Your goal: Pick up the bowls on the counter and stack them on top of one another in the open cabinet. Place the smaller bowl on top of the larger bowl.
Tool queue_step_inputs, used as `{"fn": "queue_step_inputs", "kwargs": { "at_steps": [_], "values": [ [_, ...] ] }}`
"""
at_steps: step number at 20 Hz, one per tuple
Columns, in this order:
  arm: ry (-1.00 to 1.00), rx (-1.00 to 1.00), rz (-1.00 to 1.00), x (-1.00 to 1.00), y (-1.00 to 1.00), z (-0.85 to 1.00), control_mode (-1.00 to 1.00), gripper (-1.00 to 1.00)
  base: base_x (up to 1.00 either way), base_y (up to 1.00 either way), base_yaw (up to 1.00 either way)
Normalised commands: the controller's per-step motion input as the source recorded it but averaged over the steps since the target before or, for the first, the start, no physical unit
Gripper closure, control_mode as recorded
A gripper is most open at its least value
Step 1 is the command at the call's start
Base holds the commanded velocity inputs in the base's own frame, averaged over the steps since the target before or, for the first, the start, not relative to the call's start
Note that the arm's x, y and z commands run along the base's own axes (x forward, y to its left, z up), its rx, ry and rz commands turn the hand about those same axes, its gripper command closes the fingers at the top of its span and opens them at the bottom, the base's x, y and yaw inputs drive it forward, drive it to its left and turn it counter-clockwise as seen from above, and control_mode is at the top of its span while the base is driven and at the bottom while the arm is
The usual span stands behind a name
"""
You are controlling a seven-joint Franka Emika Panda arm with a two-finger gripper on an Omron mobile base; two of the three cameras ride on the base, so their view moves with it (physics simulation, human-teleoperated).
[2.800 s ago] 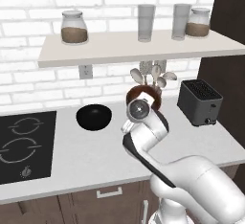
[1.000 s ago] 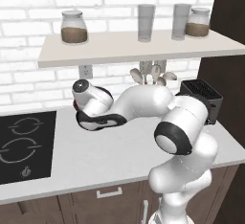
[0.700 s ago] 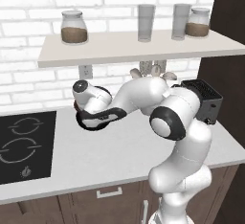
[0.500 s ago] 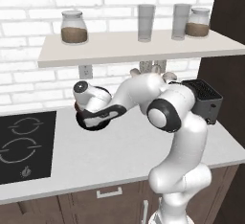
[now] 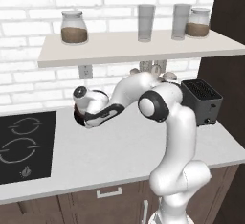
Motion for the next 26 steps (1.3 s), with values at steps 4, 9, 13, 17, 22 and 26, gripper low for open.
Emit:
{"fn": "queue_step_inputs", "kwargs": {
  "at_steps": [4, 9, 13, 17, 22, 26],
  "values": [
    [0.0, 0.0, 0.0, 0.26, 0.0, -0.12, -1.0, -1.0, 0.0, 0.0, 0.0],
    [-0.04, 0.02, 0.0, -0.09, 0.0, 0.58, -1.0, -1.0, 0.0, 0.0, 0.0],
    [-0.03, 0.01, 0.0, -0.22, 0.02, 0.83, -1.0, -1.0, 0.0, 0.0, 0.0],
    [0.12, -0.06, 0.0, -0.51, 0.04, -0.1, -1.0, -1.0, 0.0, 0.0, 0.0],
    [0.11, -0.14, 0.0, -0.32, 0.0, -0.55, -1.0, -1.0, 0.0, 0.0, 0.0],
    [0.02, -0.08, 0.0, -0.01, 0.0, -0.38, -1.0, -1.0, 0.0, 0.0, 0.0]
  ]
}}
